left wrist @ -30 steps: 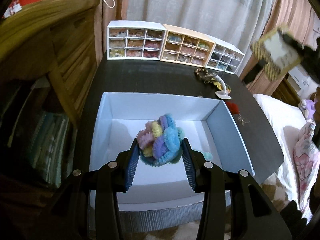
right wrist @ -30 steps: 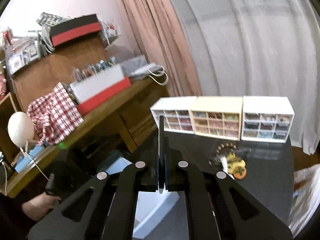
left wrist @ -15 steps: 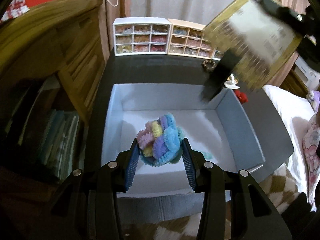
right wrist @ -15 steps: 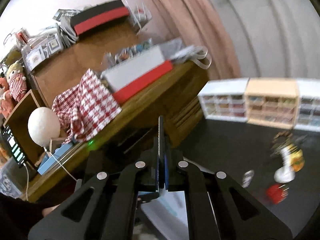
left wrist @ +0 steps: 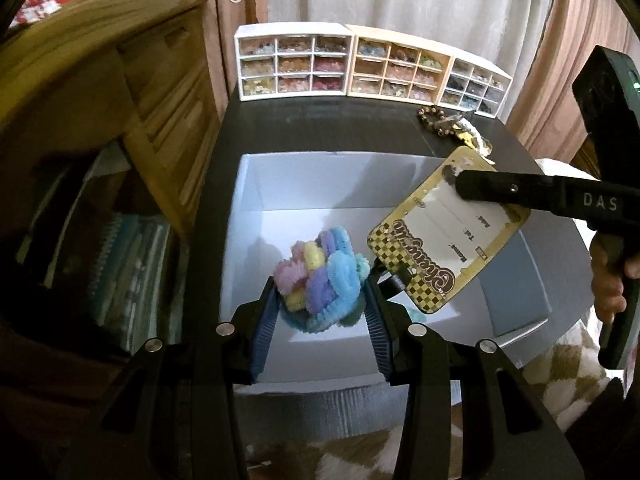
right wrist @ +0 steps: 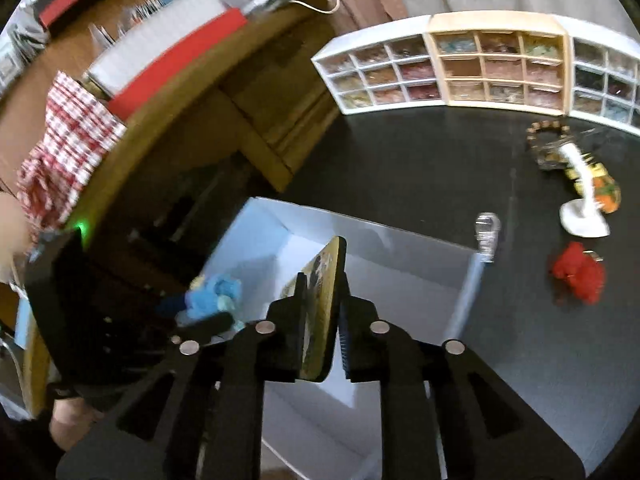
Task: Organize jewelry
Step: 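Carry the scrunchie and card over the light blue box and release both, then grasp the red crocheted keychain with the right tool, then grasp the glasses on the white stand with the left tool and lift, then carry the glasses with the left tool while the right tool carries the keychain into the box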
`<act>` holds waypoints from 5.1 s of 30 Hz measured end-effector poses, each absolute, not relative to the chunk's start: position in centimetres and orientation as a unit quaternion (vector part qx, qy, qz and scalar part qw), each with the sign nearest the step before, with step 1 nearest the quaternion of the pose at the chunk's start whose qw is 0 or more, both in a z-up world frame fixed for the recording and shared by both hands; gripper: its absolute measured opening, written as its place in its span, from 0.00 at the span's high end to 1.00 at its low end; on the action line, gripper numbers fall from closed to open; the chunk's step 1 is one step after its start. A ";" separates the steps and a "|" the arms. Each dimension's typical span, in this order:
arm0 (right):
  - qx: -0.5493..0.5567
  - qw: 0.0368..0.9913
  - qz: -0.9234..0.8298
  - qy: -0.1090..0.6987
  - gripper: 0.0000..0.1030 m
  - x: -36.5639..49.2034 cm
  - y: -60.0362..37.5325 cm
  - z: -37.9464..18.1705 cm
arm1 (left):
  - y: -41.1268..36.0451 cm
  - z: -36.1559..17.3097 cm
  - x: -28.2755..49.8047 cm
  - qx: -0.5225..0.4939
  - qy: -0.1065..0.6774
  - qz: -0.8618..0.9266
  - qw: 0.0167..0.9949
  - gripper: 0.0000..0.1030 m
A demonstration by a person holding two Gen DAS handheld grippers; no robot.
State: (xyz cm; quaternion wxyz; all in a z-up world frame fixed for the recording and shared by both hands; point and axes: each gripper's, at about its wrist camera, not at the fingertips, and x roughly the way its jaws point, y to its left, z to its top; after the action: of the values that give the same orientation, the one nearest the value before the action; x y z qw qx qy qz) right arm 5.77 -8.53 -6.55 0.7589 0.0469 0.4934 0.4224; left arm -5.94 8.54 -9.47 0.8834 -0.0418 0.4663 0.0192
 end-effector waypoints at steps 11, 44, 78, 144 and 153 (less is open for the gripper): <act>0.007 0.791 0.425 0.440 0.43 5.8 -11.1 -4.8 | 8.7 -10.5 -4.7 -0.021 0.480 0.047 0.876 0.56; 0.102 0.870 0.314 0.367 0.07 8.9 -28.2 -9.0 | -1.3 -5.3 4.7 0.050 0.423 -0.035 0.904 0.23; -0.016 0.813 0.373 0.446 0.61 13.4 -20.9 -14.8 | -12.7 -10.0 25.7 0.135 0.491 -0.145 0.848 0.23; 0.042 0.843 0.327 0.424 0.68 11.4 -22.9 -11.3 | -7.6 -2.8 20.7 0.122 0.415 -0.085 0.898 0.96; 0.041 0.843 0.333 0.421 0.68 10.4 -22.2 -10.7 | -6.7 -2.5 18.3 0.116 0.403 -0.080 0.904 0.96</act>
State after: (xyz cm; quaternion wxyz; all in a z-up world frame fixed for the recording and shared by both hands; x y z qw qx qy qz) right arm 10.41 -22.20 -10.68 0.8427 0.0410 0.4208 0.3333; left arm 18.32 -6.71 -2.48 0.9043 0.1160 0.4028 -0.0804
